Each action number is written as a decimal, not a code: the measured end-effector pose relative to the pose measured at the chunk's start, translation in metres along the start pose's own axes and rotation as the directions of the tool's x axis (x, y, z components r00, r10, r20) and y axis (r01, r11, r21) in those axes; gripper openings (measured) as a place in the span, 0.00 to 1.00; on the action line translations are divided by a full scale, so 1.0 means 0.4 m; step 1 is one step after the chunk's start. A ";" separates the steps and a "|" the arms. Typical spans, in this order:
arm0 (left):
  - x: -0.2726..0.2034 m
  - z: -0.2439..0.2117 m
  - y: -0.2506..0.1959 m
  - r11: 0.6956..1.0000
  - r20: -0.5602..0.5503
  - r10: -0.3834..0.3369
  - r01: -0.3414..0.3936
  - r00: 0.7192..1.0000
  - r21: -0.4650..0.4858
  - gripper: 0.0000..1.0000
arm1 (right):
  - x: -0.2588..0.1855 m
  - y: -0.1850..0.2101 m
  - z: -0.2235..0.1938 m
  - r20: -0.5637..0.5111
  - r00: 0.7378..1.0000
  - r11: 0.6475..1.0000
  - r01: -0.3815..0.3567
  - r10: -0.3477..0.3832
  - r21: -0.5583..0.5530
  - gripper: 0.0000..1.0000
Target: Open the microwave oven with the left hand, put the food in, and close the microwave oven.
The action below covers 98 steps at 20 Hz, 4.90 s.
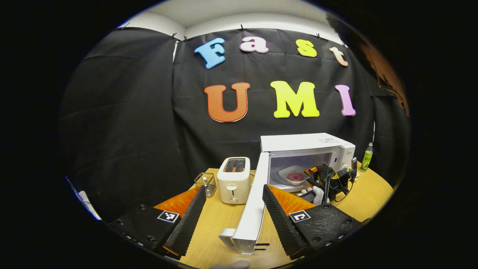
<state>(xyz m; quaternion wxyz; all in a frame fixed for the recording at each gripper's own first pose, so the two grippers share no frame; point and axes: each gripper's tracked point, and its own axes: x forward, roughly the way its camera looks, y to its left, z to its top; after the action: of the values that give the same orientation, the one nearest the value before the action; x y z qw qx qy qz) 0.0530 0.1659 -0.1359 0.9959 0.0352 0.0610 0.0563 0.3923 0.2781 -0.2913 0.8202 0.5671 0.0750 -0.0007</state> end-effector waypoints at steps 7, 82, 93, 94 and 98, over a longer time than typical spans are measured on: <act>-0.019 0.059 -0.004 1.000 0.039 -0.003 0.004 0.999 -0.021 0.91 | -0.158 0.071 0.038 -0.068 0.997 0.920 -0.055 0.031 -0.389 0.99; 0.184 -0.160 -0.711 0.875 -0.057 -0.483 0.484 0.874 0.006 0.00 | -0.962 0.116 0.845 -0.052 0.969 0.463 0.069 -0.243 -0.884 1.00; 0.432 -0.119 -0.856 0.878 -0.054 -0.477 0.478 0.877 -0.002 0.00 | -0.877 0.113 0.848 -0.098 0.962 0.475 0.036 -0.254 -0.879 1.00; 0.450 -0.118 -0.865 0.878 -0.055 -0.479 0.479 0.876 -0.008 0.00 | -0.868 0.109 0.846 -0.103 0.961 0.478 0.034 -0.257 -0.878 1.00; 0.459 -0.123 -0.876 0.874 -0.056 -0.486 0.486 0.872 0.000 0.00 | -0.851 0.089 0.846 -0.117 0.957 0.498 0.032 -0.266 -0.867 1.00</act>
<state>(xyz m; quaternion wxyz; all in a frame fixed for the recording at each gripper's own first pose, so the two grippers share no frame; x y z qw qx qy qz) 0.2658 -0.1569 -0.2331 0.9758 0.0244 0.0952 -0.1951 0.1000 -0.0528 -0.0989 0.9740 0.0748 0.2113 0.0323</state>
